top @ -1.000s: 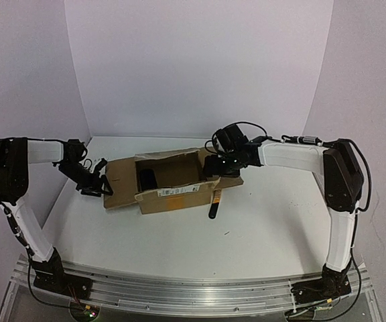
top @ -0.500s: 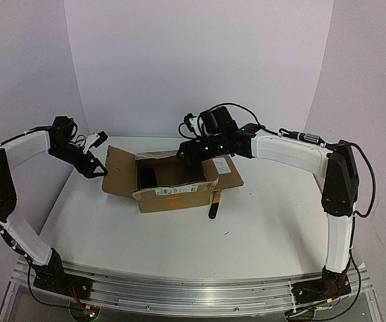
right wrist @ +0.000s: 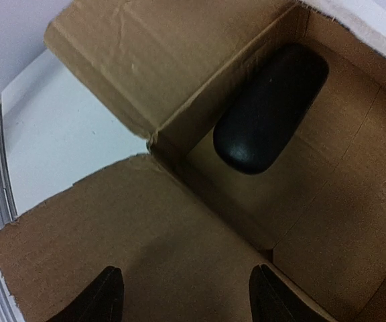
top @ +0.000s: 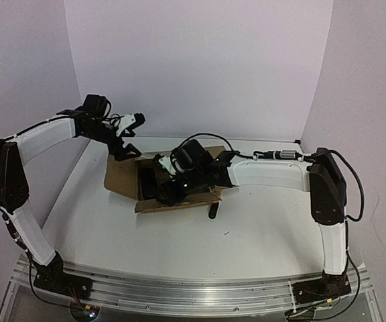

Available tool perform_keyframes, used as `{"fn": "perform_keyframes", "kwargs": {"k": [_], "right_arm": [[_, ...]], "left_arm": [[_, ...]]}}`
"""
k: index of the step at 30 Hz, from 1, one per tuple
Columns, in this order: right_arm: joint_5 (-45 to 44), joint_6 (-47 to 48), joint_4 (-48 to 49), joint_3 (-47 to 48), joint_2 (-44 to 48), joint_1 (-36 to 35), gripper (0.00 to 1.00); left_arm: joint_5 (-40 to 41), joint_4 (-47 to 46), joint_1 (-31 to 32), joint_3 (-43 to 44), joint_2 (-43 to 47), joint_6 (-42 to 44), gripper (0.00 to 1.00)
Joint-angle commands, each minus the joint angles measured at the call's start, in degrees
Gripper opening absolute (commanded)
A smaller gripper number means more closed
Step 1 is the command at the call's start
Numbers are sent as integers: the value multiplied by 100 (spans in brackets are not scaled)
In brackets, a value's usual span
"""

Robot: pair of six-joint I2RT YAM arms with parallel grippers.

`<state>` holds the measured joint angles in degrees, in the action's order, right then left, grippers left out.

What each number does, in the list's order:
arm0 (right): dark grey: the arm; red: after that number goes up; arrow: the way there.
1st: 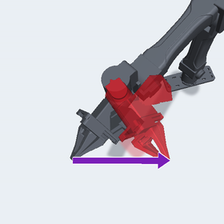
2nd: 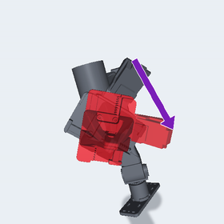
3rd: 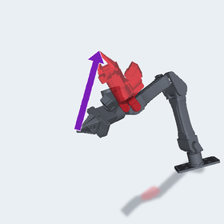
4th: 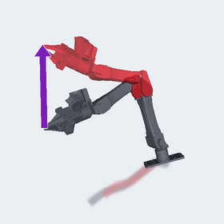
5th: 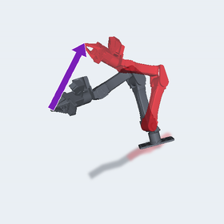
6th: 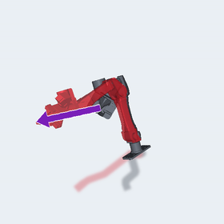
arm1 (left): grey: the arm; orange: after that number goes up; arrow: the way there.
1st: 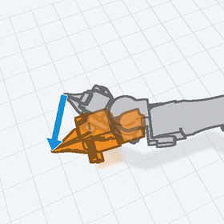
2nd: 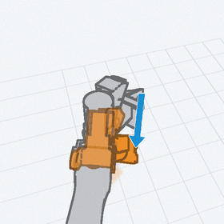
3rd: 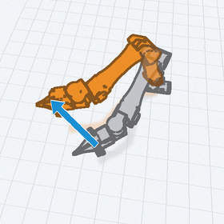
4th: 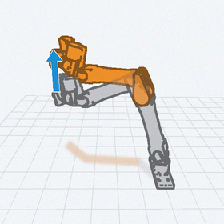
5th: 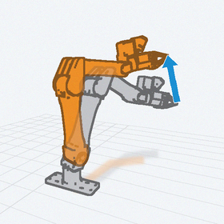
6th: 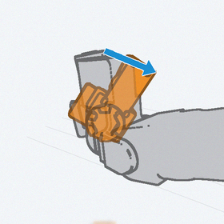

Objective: Unpack the express box

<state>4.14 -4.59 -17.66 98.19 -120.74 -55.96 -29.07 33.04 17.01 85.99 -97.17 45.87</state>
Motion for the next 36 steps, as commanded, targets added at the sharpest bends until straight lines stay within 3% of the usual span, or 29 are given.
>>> {"fn": "perform_keyframes", "kwargs": {"k": [1,10,15,20,23,24,31,36], "right_arm": [[-376,108,60,-216,-92,-112,67],[-779,358,338,-622,-143,-130,69],[-731,296,415,-666,-130,-129,69],[-714,169,444,-587,-88,-108,70],[-726,-200,447,-486,-6,-6,72],[-782,-326,442,-392,13,30,72],[-1548,-1295,247,647,-317,169,80],[-1697,-1548,-513,2269,-1526,169,81]], "left_arm": [[925,-904,58,-400,-400,769,99],[2281,-2942,486,-861,-1087,1546,99],[2152,-3295,498,-894,-1201,1403,86],[2063,-3611,523,-954,-1298,1406,50],[2009,-3435,523,-767,-1284,1229,10],[1947,-3220,523,-648,-1260,1151,3],[1463,-1902,523,-130,-983,553,0],[1413,-1690,523,-40,-833,97,0]]}}
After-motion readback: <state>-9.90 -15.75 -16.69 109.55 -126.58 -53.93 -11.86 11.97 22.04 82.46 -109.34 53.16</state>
